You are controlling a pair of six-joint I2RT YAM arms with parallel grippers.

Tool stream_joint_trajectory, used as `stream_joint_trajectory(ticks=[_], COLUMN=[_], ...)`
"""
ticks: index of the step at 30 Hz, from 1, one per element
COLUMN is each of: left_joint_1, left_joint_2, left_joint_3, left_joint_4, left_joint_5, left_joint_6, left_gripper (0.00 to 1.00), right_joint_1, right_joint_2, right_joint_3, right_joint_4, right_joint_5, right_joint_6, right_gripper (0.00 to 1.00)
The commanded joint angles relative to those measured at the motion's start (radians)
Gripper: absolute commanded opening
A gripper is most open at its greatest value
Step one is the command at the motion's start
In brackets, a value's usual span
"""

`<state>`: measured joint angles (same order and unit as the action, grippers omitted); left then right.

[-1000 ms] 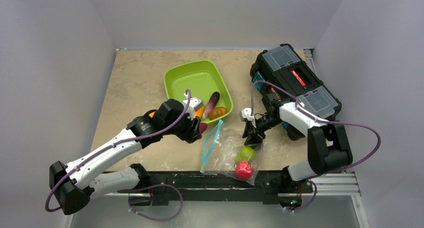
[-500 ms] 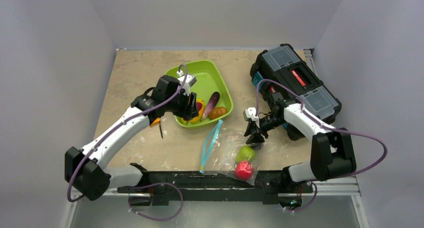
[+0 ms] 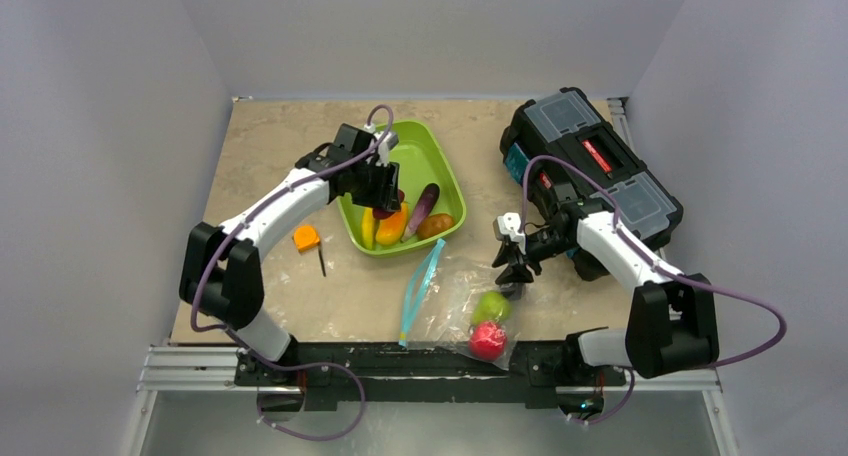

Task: Open the zip-top bag and remove the fake food
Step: Place the fake vegetable in the bin.

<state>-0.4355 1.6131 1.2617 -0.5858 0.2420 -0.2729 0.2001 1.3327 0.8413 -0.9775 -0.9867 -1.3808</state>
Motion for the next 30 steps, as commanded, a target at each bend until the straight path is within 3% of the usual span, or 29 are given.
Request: stream_joint_trajectory(ticks=[1, 8, 17, 25, 30], left_joint_1=[0.026, 0.041, 0.041, 0.039, 0.037], left_joint_2=[0.077, 0.214, 0.292, 0.331, 0.334], left_joint_3=[0.111, 0.232, 0.297, 0.302, 0.302], left_joint_4=[0.003, -0.041, -0.054, -0.035, -0.025], left_joint_5=[0.007, 0.000, -0.008, 0.019, 0.022], left_joint_6=[0.019, -0.026, -0.105, -0.173, -0.192], left_gripper=[0.00, 0.01, 0.13, 0.30, 0.51], right_joint_1=[-0.017, -0.042, -0.062, -0.071, -0.077], right_joint_2=[-0.038, -0.061, -0.066, -0.066, -0.069], right_joint_3=[-0.014, -0.023, -0.023, -0.023, -0.025], right_joint_4=[-0.014, -0.017, -0.018, -0.018, -0.020], right_joint_5=[-0.029, -0.032, -0.039, -0.043, -0.044], right_joint_6=[-0.004, -0.001, -0.003, -0.006, -0.008], right_gripper=[0.40, 0.41, 0.41, 0.42, 0.43])
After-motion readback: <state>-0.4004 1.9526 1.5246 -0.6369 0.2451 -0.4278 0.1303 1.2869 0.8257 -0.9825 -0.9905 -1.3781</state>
